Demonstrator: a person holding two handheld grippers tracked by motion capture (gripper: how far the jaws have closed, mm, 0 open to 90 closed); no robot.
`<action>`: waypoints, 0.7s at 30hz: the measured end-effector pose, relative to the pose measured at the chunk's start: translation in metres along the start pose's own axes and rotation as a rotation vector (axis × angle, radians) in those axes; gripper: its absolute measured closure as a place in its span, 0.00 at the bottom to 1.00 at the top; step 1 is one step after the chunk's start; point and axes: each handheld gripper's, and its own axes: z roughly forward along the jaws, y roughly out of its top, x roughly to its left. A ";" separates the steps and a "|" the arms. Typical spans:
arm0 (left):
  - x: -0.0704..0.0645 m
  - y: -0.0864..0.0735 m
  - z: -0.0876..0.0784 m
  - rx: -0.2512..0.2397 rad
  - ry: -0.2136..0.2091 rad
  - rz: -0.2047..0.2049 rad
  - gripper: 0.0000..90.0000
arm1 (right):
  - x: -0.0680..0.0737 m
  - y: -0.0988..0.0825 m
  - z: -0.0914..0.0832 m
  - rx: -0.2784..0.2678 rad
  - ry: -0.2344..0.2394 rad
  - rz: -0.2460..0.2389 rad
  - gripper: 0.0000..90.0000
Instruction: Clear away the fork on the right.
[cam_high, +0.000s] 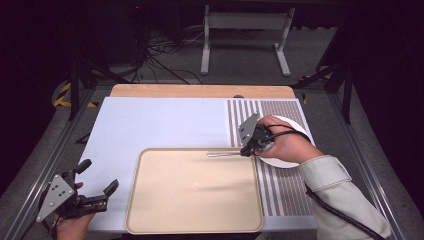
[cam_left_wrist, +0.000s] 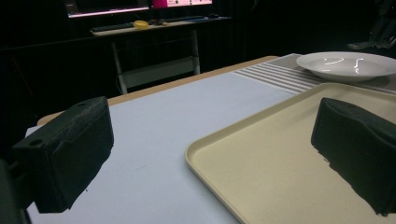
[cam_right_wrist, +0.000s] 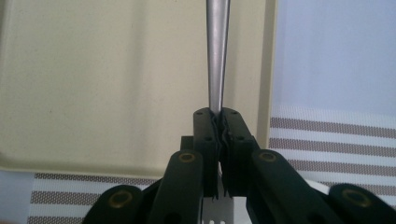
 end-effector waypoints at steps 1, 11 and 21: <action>0.000 0.000 0.000 0.000 0.000 0.000 0.00 | -0.001 0.001 0.001 -0.003 -0.001 -0.001 0.96; 0.000 0.000 0.000 -0.001 -0.001 0.002 0.00 | -0.010 0.017 0.014 -0.018 0.011 -0.028 0.96; 0.001 0.000 0.000 -0.002 -0.002 0.005 0.00 | -0.015 0.029 0.033 -0.018 0.037 -0.032 0.96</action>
